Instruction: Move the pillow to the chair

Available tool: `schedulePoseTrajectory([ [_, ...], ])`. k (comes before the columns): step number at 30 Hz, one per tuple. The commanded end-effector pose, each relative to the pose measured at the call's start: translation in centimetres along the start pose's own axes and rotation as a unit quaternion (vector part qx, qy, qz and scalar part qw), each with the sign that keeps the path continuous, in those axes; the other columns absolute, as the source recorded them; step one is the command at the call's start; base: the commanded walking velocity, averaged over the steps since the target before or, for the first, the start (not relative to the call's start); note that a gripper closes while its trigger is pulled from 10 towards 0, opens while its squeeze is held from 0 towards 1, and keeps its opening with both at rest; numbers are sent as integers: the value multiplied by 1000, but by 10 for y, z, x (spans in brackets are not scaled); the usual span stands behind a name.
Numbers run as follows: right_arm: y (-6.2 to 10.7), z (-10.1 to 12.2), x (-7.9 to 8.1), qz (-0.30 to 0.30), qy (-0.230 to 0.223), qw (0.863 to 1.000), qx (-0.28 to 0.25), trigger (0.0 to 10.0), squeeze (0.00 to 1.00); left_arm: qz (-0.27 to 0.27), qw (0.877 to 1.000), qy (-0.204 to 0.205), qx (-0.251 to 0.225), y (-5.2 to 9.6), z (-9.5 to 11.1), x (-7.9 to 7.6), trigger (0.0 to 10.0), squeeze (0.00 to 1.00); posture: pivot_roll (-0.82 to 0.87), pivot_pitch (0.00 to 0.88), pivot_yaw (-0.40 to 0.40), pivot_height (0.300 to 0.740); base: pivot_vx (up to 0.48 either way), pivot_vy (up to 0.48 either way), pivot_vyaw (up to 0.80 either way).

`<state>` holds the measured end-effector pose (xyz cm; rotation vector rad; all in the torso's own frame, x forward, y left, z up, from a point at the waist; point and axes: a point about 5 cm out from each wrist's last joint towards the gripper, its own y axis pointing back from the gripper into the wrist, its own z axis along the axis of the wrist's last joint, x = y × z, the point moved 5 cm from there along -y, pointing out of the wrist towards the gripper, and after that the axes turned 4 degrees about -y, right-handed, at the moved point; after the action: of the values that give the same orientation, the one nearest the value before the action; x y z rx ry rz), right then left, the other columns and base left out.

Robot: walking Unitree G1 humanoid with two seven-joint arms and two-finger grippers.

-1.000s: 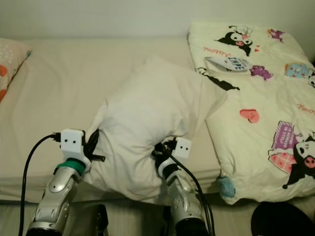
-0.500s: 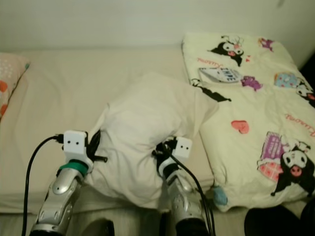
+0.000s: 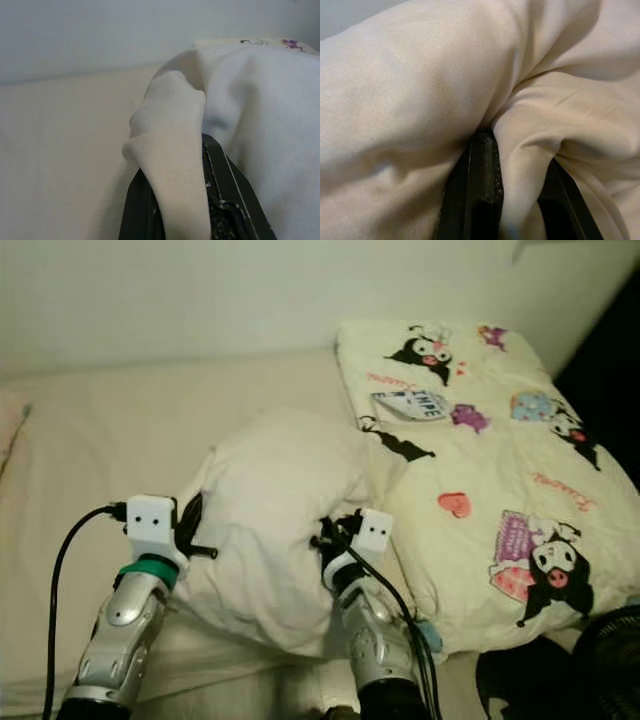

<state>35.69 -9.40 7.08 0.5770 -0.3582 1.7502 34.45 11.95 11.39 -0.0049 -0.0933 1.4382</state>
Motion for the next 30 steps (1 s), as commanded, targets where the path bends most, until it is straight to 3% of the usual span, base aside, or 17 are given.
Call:
schedulePoseTrajectory([
  [1, -2, -8, 28, 35, -17, 999, -7, 10000, 0, -14, 1000, -10, -26, 0, 11, -7, 10000, 0, 67, 30, 55, 740, 0, 0, 0],
  [9, 0, 1, 37, 57, -23, 998, -30, 10000, 0, -11, 999, -9, -32, -2, 15, -7, 10000, 0, 64, 27, 55, 740, 0, 0, 0],
  [14, -3, 15, 46, 73, -16, 996, -51, 10000, 0, -14, 998, -10, -63, -7, 33, -8, 10000, 0, 68, 29, 53, 740, 0, 0, 0],
  [15, -6, 25, 57, 90, -19, 993, -67, 10000, 0, -26, 995, -12, -91, -11, 49, -11, 10000, 0, 66, 27, 49, 740, 0, 0, 0],
  [17, -7, 29, 61, 97, -22, 992, -72, 10000, 0, -31, 994, -12, -102, -13, 55, -13, 10000, 0, 66, 27, 49, 740, 0, 0, 0],
  [21, -13, 63, 93, 147, -35, 982, -114, 10000, 0, -66, 984, -13, -166, -18, 97, -28, 10000, 0, 64, 28, 45, 740, 0, 0, 0],
  [24, -13, 72, 99, 157, -32, 979, -123, 10000, 0, -71, 982, -9, -177, -19, 105, -30, 10000, 0, 61, 28, 46, 740, 0, 0, 0],
  [30, -13, 83, 106, 171, -44, 976, -130, 10000, 0, -73, 978, 3, -193, -19, 119, -30, 10000, 0, 60, 31, 45, 740, 0, 0, -800],
])
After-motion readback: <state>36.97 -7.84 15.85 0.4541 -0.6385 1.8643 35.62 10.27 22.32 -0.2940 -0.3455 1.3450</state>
